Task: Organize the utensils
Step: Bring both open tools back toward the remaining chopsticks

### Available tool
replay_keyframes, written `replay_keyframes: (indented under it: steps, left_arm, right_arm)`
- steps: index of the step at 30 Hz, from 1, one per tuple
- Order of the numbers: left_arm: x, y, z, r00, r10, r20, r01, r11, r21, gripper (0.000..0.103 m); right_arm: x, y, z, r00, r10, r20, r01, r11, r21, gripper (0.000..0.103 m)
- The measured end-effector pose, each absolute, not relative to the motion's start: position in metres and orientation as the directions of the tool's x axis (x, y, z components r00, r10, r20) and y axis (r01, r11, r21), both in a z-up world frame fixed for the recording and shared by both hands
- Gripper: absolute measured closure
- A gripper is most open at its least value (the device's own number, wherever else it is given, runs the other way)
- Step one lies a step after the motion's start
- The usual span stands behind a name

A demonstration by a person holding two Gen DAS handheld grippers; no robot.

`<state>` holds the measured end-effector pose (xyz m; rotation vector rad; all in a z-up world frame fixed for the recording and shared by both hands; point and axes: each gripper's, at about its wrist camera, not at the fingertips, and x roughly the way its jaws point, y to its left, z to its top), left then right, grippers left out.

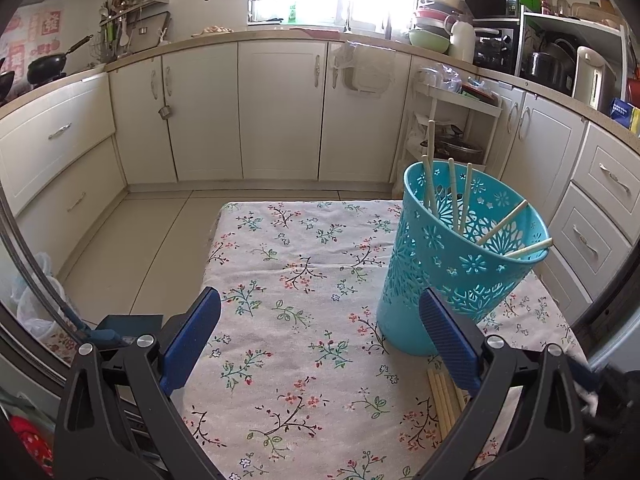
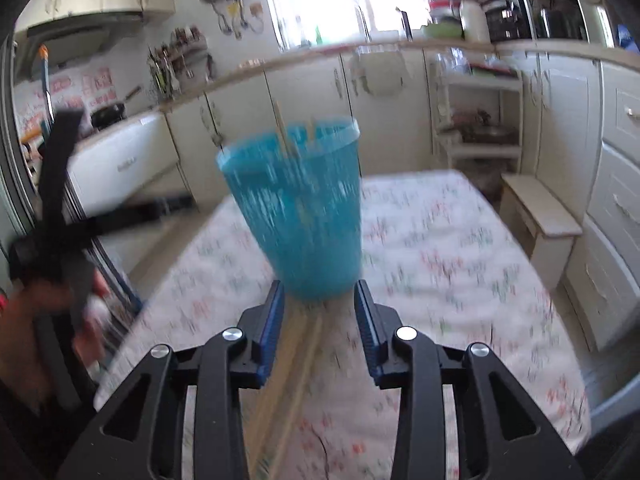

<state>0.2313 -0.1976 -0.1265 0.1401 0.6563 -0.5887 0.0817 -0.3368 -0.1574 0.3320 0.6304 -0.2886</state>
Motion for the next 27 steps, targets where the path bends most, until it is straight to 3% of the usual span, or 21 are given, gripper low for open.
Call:
replay_keyframes:
  steps: [13, 27]
  left_arm:
    - [0.229, -0.197, -0.129, 0.642, -0.457, -0.615, 0.561, 0.827, -0.028, 0.007]
    - [0.228, -0.198, -0.128, 0.641, -0.456, -0.618, 0.564, 0.826, -0.024, 0.007]
  right_arm:
    - [0.095, -0.327, -0.183, 0.721, -0.103, -0.686, 0.340, 0.914, 0.220, 0.067]
    - [0.094, -0.327, -0.189, 0.707, -0.091, -0.701, 0.338, 0.915, 0.222, 0.062]
